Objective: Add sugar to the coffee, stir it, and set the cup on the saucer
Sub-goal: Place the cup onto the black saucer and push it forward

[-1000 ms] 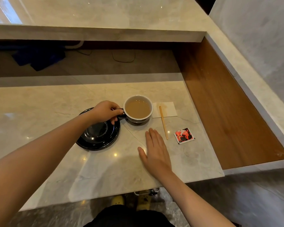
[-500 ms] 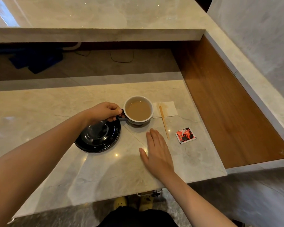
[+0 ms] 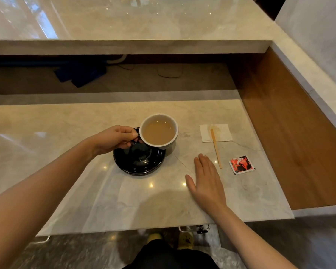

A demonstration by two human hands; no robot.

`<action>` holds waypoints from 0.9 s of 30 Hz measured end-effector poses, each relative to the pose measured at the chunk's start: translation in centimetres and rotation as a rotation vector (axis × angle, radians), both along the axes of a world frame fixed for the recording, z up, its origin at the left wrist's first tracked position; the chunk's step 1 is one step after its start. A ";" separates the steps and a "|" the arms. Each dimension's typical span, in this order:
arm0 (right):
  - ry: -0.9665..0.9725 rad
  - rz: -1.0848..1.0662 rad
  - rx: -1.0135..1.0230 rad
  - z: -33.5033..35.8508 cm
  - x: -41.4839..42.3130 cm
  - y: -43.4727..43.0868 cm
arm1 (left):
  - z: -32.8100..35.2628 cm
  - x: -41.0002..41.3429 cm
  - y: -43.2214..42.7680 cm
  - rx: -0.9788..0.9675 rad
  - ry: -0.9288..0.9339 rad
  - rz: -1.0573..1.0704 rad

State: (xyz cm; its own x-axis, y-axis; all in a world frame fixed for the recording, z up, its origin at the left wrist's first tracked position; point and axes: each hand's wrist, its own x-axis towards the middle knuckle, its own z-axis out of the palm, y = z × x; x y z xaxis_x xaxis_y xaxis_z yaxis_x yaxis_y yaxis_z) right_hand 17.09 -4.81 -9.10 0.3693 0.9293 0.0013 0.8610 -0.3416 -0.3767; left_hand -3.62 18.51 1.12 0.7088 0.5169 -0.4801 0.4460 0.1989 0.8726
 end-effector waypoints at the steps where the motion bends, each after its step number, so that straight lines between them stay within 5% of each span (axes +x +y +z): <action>1: -0.003 0.000 -0.001 0.0 0.0 0.0 | 0.0 -0.7 0.0 -0.008 -0.008 0.005; 27: -0.053 0.010 -0.007 0.8 -0.2 0.0 | -1.5 -5.7 0.2 0.057 0.128 -0.043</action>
